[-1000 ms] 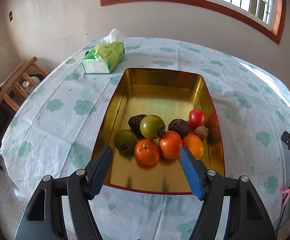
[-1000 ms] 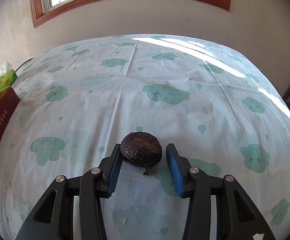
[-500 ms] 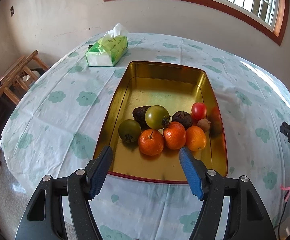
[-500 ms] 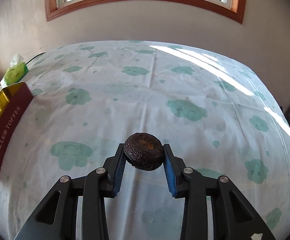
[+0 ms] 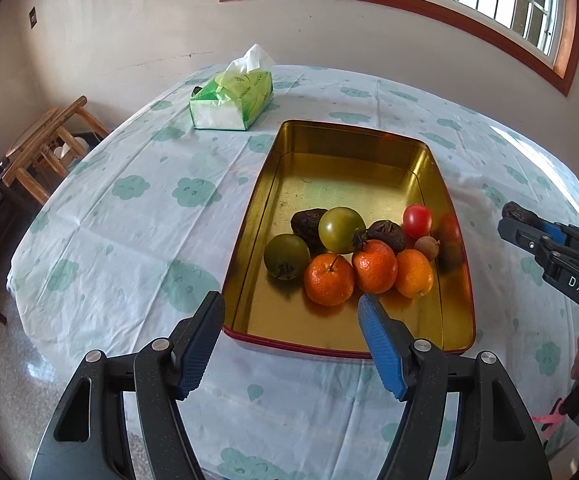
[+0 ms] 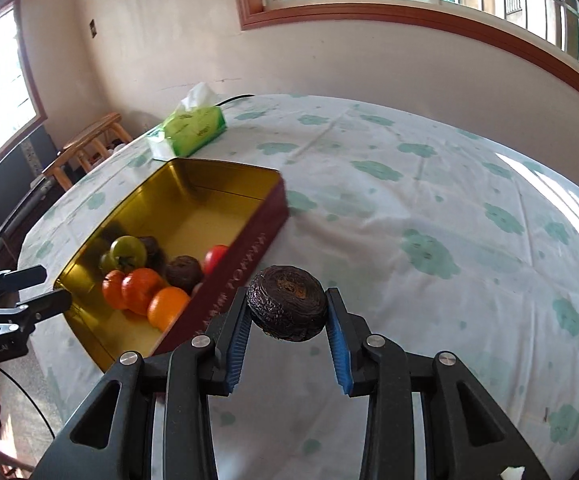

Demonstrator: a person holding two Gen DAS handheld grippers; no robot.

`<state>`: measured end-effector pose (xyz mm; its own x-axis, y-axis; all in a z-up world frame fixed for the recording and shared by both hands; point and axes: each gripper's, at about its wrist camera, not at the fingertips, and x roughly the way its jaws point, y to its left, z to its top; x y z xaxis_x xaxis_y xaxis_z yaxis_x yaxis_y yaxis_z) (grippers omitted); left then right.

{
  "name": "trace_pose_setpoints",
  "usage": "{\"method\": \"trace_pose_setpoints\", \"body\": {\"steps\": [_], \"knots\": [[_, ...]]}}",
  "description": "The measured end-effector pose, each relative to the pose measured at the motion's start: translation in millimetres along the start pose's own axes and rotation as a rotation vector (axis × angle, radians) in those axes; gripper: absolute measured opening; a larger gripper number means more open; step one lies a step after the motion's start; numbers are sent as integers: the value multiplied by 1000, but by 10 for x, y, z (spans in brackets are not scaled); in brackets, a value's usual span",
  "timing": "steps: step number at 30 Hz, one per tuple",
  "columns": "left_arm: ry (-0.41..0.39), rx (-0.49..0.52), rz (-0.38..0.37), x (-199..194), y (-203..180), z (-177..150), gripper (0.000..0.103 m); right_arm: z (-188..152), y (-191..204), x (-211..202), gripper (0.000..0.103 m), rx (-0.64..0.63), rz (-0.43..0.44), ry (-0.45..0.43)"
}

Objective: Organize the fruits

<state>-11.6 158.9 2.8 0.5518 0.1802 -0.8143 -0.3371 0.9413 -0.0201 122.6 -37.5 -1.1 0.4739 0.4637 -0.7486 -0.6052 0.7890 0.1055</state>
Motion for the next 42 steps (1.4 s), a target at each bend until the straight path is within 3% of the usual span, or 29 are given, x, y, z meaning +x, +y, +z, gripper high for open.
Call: {"method": "trace_pose_setpoints", "body": {"steps": [7, 14, 29, 34, 37, 41, 42], "knots": [[-5, -9, 25, -2, 158, -35, 70, 183, 449, 260, 33, -90, 29, 24], [-9, -42, 45, -23, 373, -21, 70, 230, 661, 492, 33, -109, 48, 55], [6, -44, 45, -15, 400, -76, 70, 140, 753, 630, 35, -97, 9, 87], [8, -33, 52, -32, 380, -104, 70, 132, 777, 485, 48, -105, 14, 63], [4, -30, 56, -48, 365, -105, 70, 127, 800, 308, 62, -115, 7, 34], [-4, -30, 62, -75, 353, -110, 70, 72, 790, 69, 90, -93, -38, 12], [-5, -35, 64, -75, 353, -114, 70, 55, 775, 36, 94, -80, -50, 23]]}}
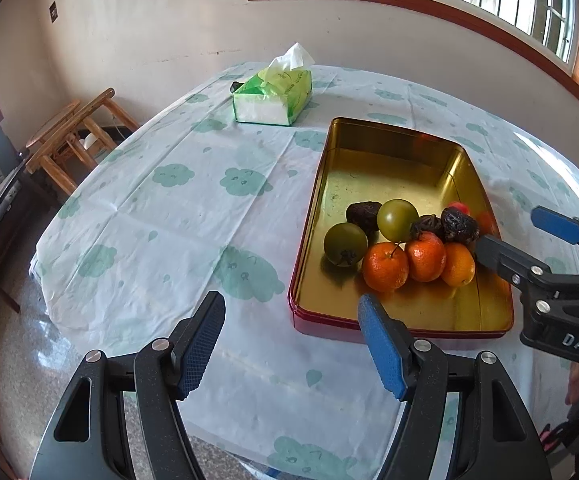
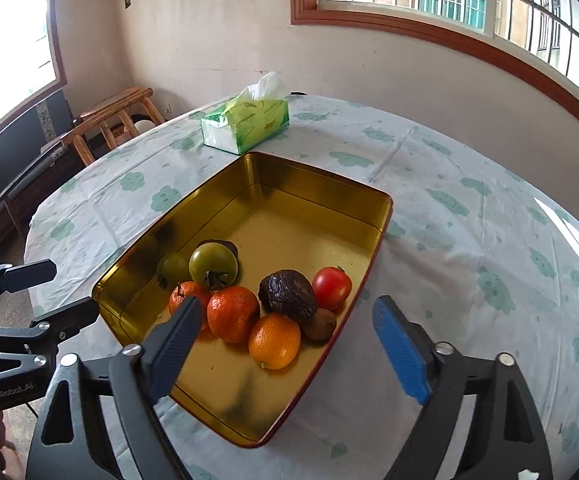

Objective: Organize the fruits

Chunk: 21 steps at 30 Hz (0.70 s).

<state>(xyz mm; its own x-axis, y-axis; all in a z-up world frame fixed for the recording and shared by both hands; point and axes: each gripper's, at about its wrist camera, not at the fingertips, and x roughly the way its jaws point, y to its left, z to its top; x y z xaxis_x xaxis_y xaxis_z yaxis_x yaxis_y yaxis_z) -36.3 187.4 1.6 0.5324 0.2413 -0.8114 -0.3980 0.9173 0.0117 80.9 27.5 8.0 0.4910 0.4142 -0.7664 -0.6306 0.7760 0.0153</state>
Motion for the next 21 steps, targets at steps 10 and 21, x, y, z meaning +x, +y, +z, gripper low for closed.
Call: {"method": "trace_pose_setpoints", "body": {"steps": [10, 21], "knots": [[8, 26, -5, -12, -140, -32, 70, -313, 35, -130, 100, 21, -9, 117], [9, 40, -12, -21, -225, -24, 70, -474, 134, -59, 101, 50, 8, 208]]}}
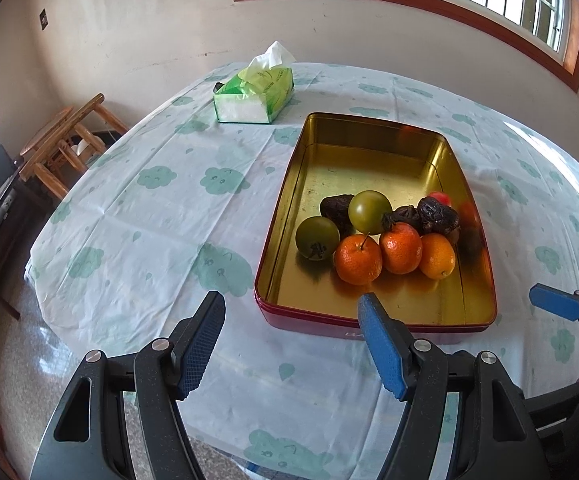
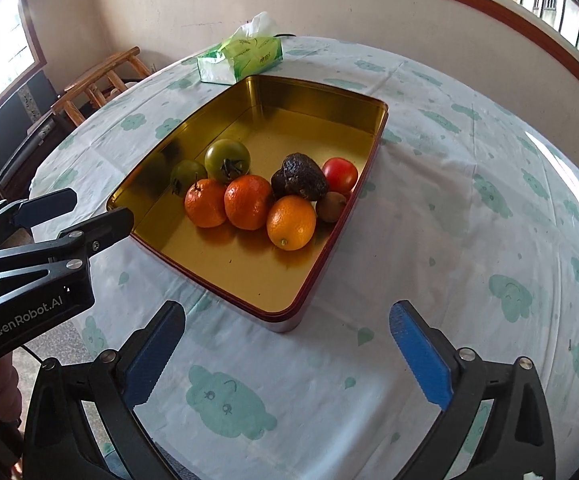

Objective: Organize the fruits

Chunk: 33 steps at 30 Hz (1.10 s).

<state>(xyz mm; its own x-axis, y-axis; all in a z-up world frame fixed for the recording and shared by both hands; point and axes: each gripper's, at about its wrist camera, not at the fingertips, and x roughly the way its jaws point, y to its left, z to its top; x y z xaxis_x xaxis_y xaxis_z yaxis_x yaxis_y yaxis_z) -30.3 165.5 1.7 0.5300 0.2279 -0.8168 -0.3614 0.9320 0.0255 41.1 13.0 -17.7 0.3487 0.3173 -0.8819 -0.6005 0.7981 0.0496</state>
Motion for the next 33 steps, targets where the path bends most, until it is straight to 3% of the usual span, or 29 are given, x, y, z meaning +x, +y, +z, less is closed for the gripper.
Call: {"method": "trace_pose_setpoints", "body": {"steps": [13, 33], "knots": [[-1, 6, 4, 35, -36, -3, 70, -24, -59, 136, 101, -1, -54, 32], [-3, 16, 16, 60, -49, 13, 70, 6, -38, 187, 101, -4, -54, 34]]}}
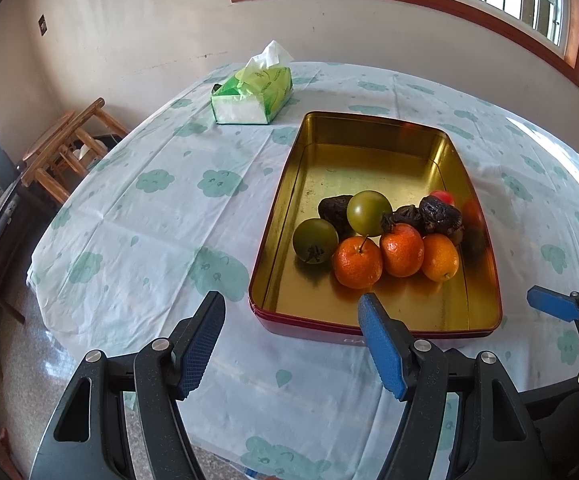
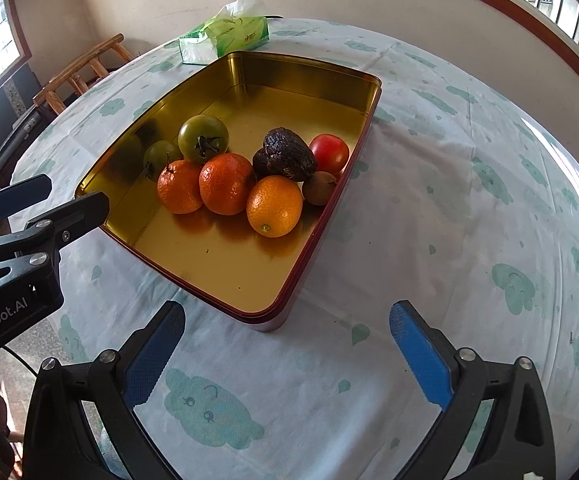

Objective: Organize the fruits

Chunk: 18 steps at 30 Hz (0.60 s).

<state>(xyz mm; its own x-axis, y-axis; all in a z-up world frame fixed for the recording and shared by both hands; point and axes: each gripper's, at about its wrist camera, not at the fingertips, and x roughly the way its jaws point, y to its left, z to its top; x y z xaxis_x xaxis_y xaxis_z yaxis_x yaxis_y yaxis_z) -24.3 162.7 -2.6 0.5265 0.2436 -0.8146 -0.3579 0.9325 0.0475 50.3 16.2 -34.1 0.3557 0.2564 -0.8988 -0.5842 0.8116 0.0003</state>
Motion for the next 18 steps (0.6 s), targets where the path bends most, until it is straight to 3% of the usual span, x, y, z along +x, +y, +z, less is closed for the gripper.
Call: {"method": "trace_pose_setpoints", "body": {"steps": [18], "knots": [[-4, 5, 1, -16, -35, 11, 70, -1, 25, -23, 101, -10, 5, -10]]}}
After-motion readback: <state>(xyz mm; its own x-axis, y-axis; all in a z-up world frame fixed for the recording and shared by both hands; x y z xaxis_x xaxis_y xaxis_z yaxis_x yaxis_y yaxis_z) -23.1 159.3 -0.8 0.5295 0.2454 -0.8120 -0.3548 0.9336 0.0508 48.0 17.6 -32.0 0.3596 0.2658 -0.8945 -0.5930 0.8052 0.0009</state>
